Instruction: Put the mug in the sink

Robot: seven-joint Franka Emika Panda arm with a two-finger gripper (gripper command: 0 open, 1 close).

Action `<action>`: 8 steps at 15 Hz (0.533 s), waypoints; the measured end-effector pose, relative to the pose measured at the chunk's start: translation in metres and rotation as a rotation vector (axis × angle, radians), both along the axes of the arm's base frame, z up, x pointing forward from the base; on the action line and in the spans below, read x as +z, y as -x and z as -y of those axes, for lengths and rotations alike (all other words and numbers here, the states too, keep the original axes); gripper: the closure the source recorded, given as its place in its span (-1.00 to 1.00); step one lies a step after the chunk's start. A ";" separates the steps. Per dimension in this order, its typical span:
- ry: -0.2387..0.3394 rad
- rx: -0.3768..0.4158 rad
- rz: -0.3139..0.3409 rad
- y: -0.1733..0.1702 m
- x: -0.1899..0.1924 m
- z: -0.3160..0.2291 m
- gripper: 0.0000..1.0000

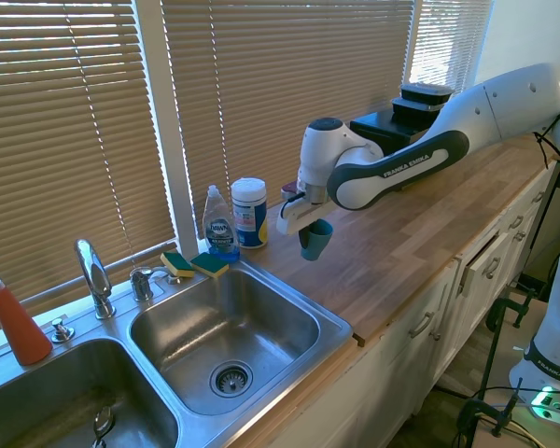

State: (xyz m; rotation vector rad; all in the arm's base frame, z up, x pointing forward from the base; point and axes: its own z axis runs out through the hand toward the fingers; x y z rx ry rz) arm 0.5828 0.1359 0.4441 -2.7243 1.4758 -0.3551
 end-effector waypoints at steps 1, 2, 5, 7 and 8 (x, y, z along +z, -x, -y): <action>0.004 0.008 -0.003 -0.004 0.000 -0.009 1.00; 0.003 0.012 -0.007 -0.013 -0.002 -0.015 1.00; 0.018 0.033 0.002 -0.016 -0.003 -0.033 1.00; 0.034 0.091 0.011 -0.024 -0.012 -0.073 1.00; 0.036 0.125 0.012 -0.028 -0.019 -0.096 1.00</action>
